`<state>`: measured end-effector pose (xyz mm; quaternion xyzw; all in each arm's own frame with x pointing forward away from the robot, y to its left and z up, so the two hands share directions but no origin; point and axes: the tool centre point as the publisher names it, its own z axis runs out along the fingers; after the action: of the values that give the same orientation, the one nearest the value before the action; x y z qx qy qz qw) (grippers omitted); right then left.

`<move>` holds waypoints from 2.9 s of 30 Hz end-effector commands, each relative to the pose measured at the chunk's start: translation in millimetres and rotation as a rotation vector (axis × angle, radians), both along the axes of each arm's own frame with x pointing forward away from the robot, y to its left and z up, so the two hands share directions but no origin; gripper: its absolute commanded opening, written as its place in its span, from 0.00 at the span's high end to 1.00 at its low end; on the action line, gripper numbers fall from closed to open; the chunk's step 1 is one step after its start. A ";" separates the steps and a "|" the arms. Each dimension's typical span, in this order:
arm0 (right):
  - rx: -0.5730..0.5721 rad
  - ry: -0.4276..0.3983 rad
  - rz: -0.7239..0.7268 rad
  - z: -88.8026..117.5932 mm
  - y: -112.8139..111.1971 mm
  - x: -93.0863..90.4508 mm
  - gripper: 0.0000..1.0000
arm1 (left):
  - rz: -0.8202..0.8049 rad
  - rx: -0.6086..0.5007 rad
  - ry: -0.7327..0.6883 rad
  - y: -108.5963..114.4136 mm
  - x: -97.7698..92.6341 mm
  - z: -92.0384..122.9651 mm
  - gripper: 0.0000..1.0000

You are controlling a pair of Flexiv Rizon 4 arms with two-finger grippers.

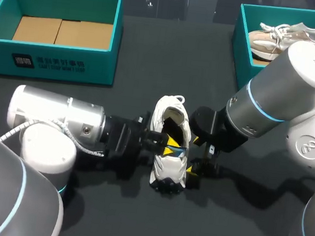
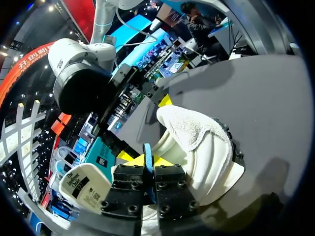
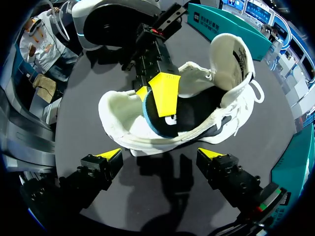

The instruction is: Take the shoe out of the shoebox, open the shoe tongue, remove and reinsert the insole, then place the shoe into the shoebox

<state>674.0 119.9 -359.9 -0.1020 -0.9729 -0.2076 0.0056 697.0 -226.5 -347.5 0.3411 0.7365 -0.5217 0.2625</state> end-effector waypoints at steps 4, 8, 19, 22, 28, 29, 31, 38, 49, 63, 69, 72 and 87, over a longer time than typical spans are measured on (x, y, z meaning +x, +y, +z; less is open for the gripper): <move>0.000 -0.002 -0.002 -0.8 0.2 -1.1 0.00 | 0.014 -0.001 0.019 2.4 3.1 -4.2 1.00; 0.000 -0.002 -0.002 -0.8 0.2 -1.1 0.00 | -0.001 -0.020 0.027 5.7 -5.0 7.2 0.83; 0.000 -0.002 -0.002 -0.8 0.2 -1.1 0.00 | -0.031 -0.016 0.077 10.1 -19.8 33.2 0.66; 0.000 -0.002 -0.002 -0.8 0.2 -1.1 0.00 | -0.049 -0.009 0.096 10.6 -23.6 37.0 0.65; 0.000 -0.002 -0.002 -0.8 0.2 -1.1 0.00 | -0.088 0.027 0.110 11.5 -29.8 41.9 0.63; 0.000 -0.002 -0.002 -0.8 0.2 -1.1 0.00 | -0.091 0.035 0.108 11.8 -30.6 42.1 0.62; 0.000 -0.002 -0.002 -0.8 0.2 -1.1 0.00 | -0.098 0.048 0.107 12.7 -31.6 42.5 0.62; 0.004 -0.004 -0.003 1.3 -1.5 -1.1 0.00 | -0.138 0.131 0.124 19.6 -31.7 36.8 0.62; -0.019 0.032 -0.040 20.3 -40.4 1.8 0.00 | -0.170 0.254 0.125 44.2 -27.5 31.9 0.60; -0.042 0.028 -0.088 41.9 -90.2 -1.9 0.00 | -0.356 0.356 0.163 84.3 -24.9 46.7 0.62; -0.060 0.027 -0.110 48.5 -110.0 -6.5 0.00 | -0.426 0.423 0.137 102.0 -25.5 59.5 0.62; -0.067 0.041 -0.121 48.9 -120.3 -7.8 0.00 | -0.468 0.474 0.101 110.6 -25.1 67.4 0.86; -0.067 0.041 -0.121 48.9 -120.3 -7.8 0.00 | -0.570 0.465 0.077 129.4 -23.0 85.4 1.00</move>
<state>667.6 -0.2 -310.7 -0.1649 -0.9710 -0.1727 0.0104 675.6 -97.5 -261.4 0.5634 0.7197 -0.4057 -0.0074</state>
